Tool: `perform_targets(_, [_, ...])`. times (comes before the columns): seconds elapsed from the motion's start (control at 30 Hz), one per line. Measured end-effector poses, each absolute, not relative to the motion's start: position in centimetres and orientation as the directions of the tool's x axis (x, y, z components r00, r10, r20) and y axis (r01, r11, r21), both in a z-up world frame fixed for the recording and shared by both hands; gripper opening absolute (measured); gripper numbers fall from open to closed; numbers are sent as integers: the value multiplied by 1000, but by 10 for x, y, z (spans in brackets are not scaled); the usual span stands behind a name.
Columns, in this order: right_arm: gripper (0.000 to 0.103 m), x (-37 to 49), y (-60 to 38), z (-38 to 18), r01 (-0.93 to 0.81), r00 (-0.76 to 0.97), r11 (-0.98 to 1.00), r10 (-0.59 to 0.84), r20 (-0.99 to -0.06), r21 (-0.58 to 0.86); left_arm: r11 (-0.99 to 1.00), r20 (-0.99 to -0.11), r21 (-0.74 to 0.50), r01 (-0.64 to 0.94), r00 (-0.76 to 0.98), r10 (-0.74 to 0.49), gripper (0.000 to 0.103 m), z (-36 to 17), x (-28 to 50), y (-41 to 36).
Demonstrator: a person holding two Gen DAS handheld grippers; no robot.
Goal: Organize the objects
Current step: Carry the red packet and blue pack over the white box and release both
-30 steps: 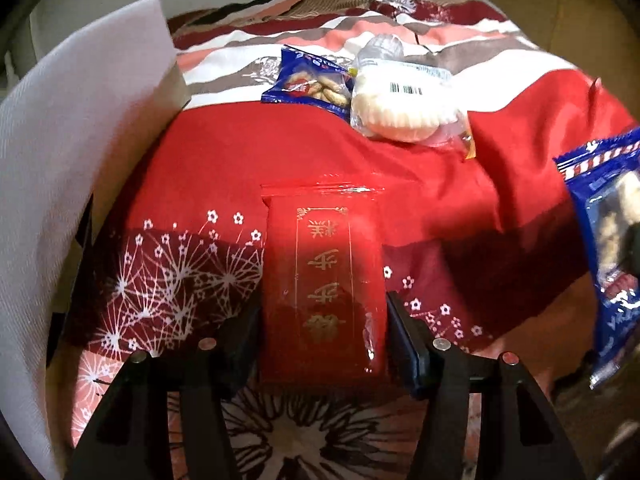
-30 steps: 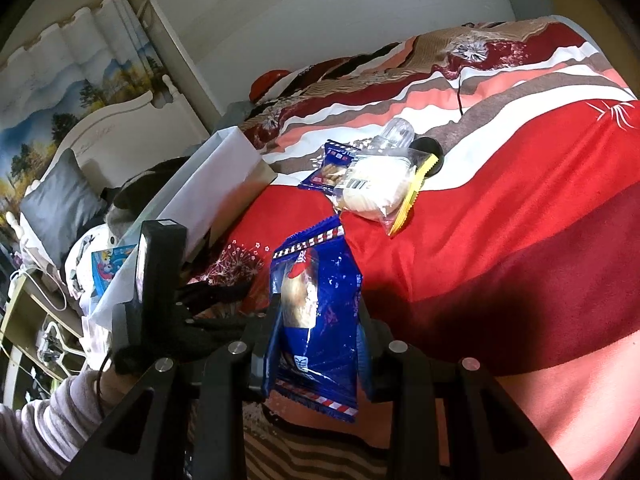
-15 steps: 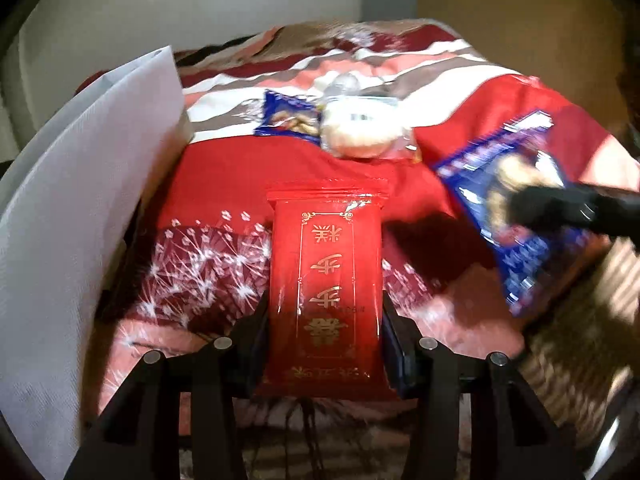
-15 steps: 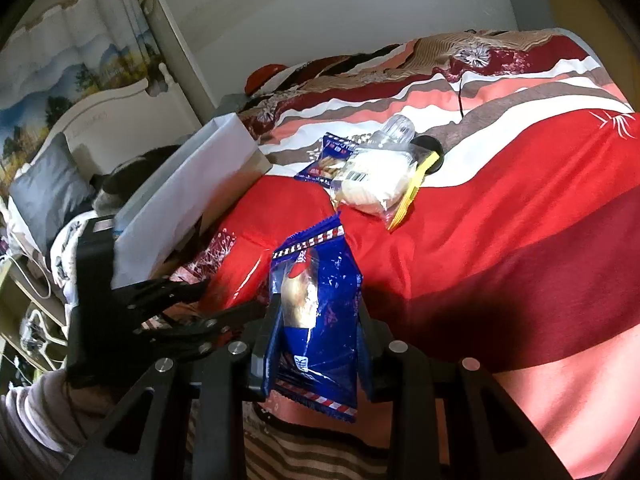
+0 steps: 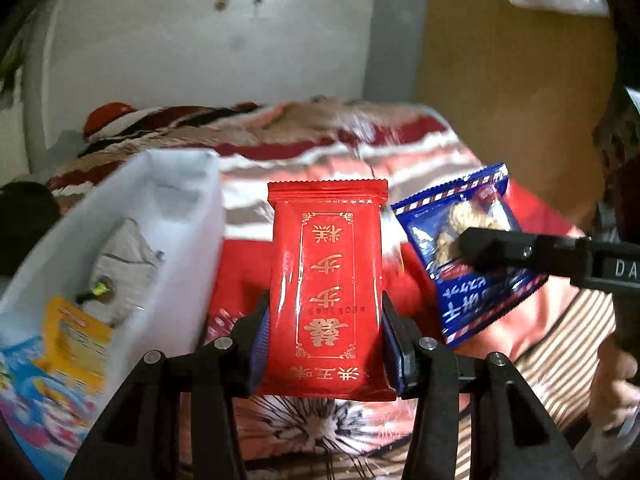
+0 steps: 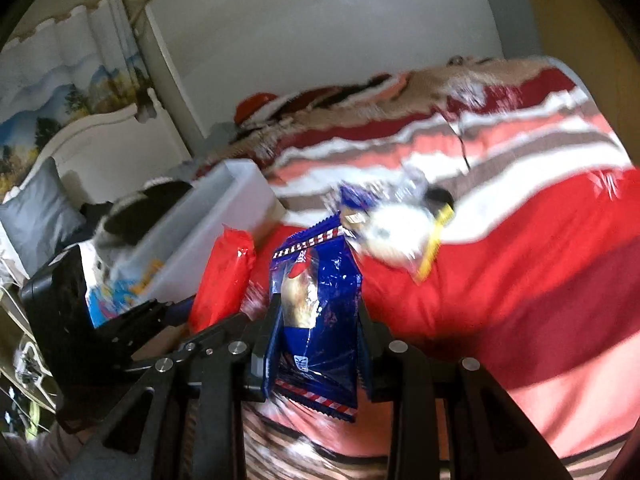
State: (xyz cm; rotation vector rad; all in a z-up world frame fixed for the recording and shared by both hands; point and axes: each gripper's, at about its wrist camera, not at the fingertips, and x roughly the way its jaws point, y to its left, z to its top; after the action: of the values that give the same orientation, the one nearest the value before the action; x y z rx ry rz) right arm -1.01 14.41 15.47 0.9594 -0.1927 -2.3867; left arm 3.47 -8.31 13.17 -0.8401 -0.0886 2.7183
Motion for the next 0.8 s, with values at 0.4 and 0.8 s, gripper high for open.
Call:
perform_targets(0.4, [30, -22, 21, 223, 552, -609, -814, -542, -579, 182, -972, -490, -237, -8, -863, 126, 47, 177, 47, -172])
perform_targets(0.8, [30, -58, -56, 208, 572, -555, -809, -500, -665, 131, -961, -562, -257, 101, -825, 64, 47, 150, 40, -204])
